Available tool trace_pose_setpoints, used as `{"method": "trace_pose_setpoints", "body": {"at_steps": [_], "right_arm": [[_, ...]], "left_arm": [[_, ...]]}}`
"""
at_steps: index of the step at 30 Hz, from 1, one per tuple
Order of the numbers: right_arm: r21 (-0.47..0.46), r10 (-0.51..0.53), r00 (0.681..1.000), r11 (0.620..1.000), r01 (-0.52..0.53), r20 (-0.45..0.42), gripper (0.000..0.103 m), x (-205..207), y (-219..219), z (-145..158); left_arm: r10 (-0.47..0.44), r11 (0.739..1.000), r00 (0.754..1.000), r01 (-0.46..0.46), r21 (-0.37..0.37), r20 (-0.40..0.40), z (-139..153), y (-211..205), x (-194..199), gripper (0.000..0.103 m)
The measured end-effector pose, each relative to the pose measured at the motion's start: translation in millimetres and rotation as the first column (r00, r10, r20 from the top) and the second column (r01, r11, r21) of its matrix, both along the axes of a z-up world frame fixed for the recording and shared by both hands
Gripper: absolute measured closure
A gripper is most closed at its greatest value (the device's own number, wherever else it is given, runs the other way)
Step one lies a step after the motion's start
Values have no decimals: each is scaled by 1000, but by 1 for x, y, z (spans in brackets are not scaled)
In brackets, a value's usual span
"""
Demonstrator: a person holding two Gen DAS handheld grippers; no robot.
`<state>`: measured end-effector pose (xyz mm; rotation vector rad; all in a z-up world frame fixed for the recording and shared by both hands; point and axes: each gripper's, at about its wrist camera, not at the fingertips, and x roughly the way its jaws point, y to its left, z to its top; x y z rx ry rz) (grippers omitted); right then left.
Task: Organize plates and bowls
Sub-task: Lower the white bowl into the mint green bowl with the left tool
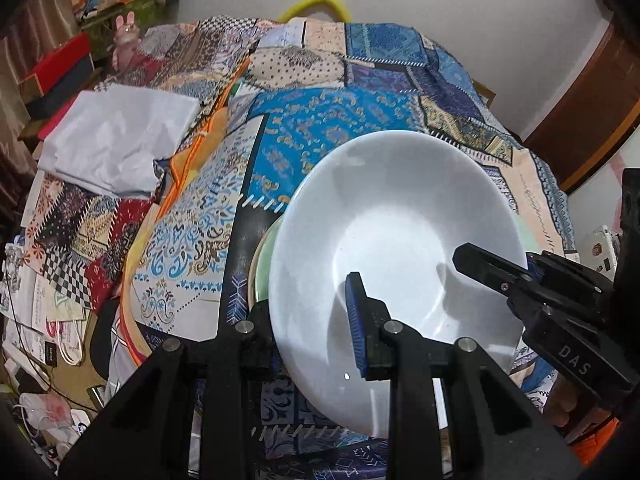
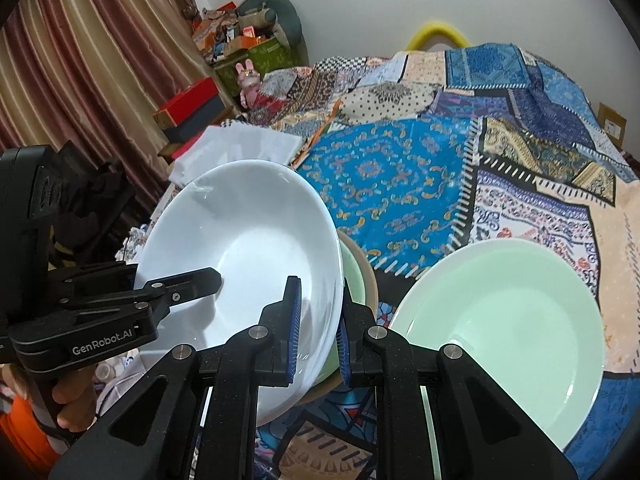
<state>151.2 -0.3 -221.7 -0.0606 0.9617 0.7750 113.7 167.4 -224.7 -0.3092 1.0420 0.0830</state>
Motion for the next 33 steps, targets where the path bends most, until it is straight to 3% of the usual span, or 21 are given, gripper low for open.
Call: {"method": "trace_pose_setpoints", "body": {"at_steps": [20, 33], "right_arm": [[-12, 4, 997, 1000, -5, -81, 89, 12, 6, -28], [-16, -3, 999, 1000, 3, -43, 89, 9, -1, -18]], "left_arm": [[2, 1000, 999, -3, -27, -47, -30, 12, 15, 76], [4, 1000, 998, -5, -4, -56, -31, 10, 18, 76]]}}
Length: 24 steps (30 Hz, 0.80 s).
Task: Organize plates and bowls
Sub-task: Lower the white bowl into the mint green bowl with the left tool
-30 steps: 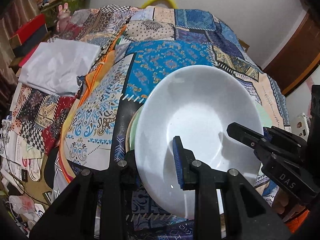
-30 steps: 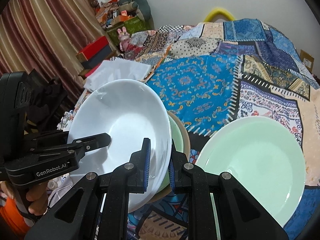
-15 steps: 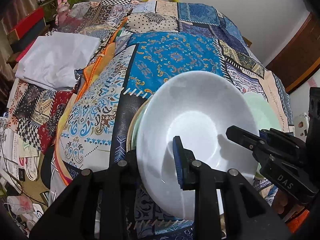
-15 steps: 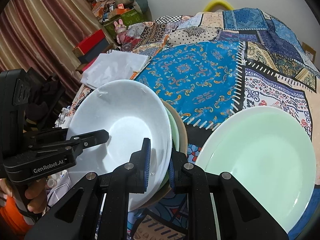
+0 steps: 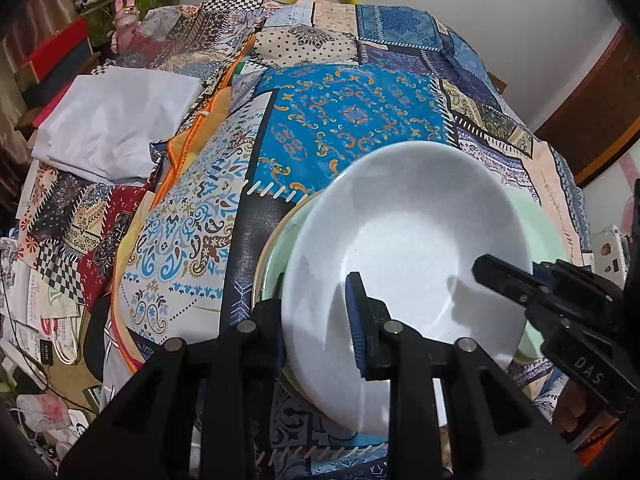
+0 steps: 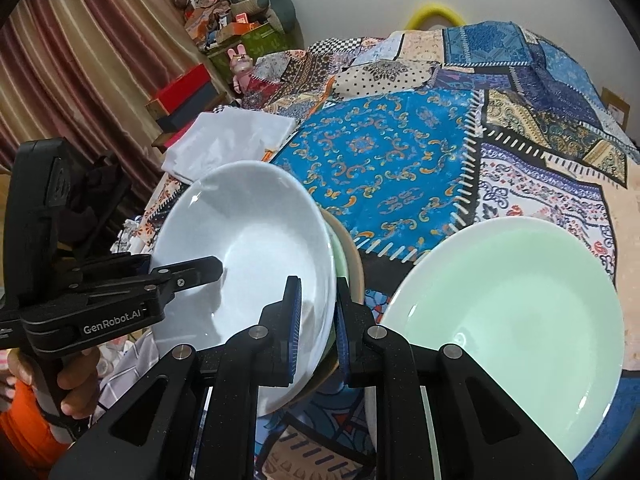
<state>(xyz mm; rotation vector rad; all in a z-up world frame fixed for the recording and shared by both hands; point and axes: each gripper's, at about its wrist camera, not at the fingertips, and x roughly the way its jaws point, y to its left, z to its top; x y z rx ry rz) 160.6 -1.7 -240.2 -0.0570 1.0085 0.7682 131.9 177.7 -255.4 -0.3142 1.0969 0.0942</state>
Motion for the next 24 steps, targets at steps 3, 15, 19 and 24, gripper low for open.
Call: {"method": "trace_pose_setpoints", "body": {"at_steps": [3, 15, 19, 24], "right_arm": [[1, -12, 1000, 1000, 12, 18, 89, 1, -5, 3], [7, -14, 999, 1000, 13, 37, 86, -2, -17, 9], [5, -3, 999, 1000, 3, 47, 83, -6, -18, 11], [10, -7, 999, 1000, 7, 51, 74, -8, -23, 13]], "left_arm": [[-1, 1000, 1000, 1, -1, -2, 0, 0, 0, 76], [-14, 999, 999, 15, 28, -36, 10, -11, 1, 66], [-21, 997, 999, 24, 71, -39, 14, -18, 0, 62], [-5, 998, 999, 8, 65, -47, 19, -15, -1, 62]]}}
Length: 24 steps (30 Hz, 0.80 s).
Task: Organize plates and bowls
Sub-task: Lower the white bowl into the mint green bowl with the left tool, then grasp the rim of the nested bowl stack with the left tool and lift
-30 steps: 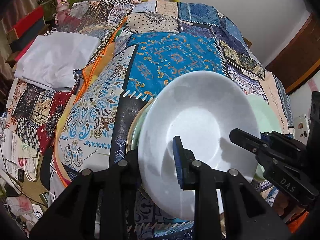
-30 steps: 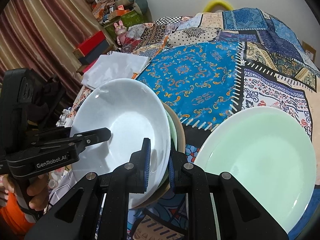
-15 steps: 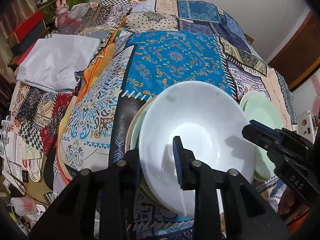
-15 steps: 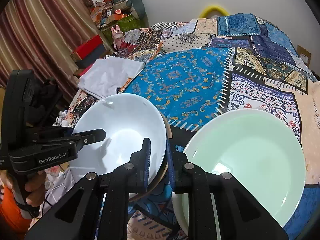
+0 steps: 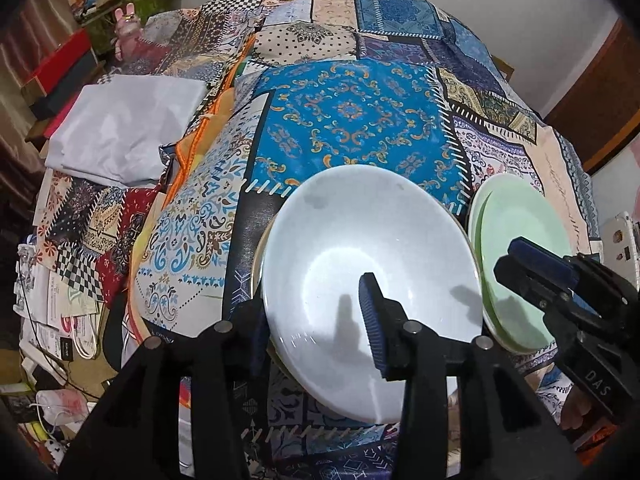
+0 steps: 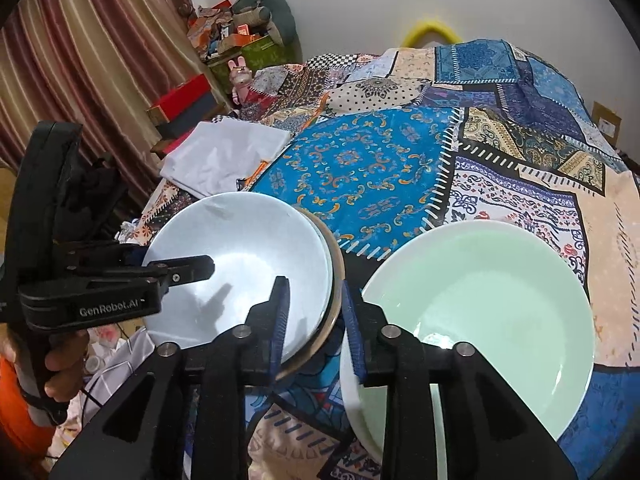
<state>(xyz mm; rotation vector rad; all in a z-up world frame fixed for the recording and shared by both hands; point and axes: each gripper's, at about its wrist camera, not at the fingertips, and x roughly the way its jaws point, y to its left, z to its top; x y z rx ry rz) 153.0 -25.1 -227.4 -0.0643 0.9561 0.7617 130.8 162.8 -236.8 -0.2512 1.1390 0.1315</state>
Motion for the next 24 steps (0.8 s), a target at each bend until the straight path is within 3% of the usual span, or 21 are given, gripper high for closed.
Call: {"method": "trace_pose_setpoints", "body": {"at_steps": [7, 15, 24], "right_arm": [[14, -17, 1000, 1000, 17, -1, 66, 1, -8, 2], [7, -15, 1000, 1000, 15, -13, 65, 2, -6, -4], [-32, 14, 998, 999, -15, -53, 65, 5, 11, -22]], "left_arm": [[15, 998, 996, -20, 54, 83, 19, 7, -14, 44], [48, 999, 998, -48, 18, 27, -1, 27, -23, 44], [21, 999, 1000, -22, -32, -16, -28, 27, -24, 44]]}}
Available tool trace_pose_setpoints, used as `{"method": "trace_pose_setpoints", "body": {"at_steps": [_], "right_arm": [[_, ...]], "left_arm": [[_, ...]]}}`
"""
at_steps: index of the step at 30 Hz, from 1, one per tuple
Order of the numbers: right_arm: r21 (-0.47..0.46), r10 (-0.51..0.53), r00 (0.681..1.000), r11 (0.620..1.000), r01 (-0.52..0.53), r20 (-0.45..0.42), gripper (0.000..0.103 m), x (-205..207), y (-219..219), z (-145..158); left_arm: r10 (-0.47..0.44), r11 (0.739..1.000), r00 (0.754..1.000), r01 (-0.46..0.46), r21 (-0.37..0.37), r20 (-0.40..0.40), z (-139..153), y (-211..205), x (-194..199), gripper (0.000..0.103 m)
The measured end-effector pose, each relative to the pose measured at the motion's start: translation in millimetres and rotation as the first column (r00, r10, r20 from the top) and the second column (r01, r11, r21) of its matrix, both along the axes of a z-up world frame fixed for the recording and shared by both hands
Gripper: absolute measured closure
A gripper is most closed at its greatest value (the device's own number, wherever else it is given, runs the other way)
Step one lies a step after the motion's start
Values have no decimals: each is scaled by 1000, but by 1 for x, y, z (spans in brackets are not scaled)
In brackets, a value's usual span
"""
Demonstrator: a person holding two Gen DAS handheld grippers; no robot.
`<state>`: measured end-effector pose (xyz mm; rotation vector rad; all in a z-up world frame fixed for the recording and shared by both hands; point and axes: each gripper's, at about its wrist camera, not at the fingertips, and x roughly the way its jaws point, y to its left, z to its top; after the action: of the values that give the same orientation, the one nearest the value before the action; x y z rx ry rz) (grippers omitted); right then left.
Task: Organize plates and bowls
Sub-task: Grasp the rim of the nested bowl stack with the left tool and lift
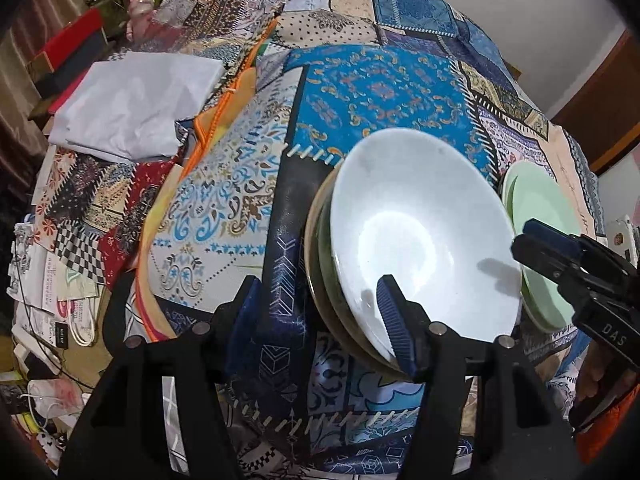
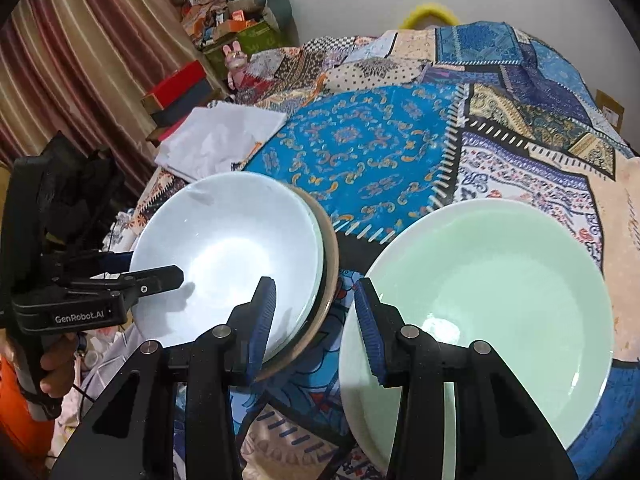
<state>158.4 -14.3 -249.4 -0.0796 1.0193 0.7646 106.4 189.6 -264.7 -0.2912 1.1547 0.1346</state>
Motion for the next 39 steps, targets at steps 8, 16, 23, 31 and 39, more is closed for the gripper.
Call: {"method": "trace_pose_setpoints", "body": {"at_steps": [8, 16, 23, 31, 39], "right_arm": [[-16, 37, 999, 999, -37, -28, 65, -1, 14, -13], [-21, 43, 998, 999, -44, -50, 65, 2, 20, -21], [-45, 36, 999, 998, -37, -16, 65, 0, 26, -20], [-52, -8, 1000, 999, 7, -16, 77, 6, 23, -20], [-34, -45, 998, 998, 43, -33, 78, 7, 16, -16]], "left_arm": [[-9, 998, 1000, 8, -58, -12, -17, 3, 4, 44], [-15, 997, 1000, 15, -73, 6, -23, 1, 6, 47], [-47, 995, 999, 48, -87, 19, -20, -9, 7, 63], [-18, 998, 1000, 18, -53, 11, -14, -15, 7, 63], [-13, 999, 1000, 14, -48, 20, -6, -20, 7, 63]]}}
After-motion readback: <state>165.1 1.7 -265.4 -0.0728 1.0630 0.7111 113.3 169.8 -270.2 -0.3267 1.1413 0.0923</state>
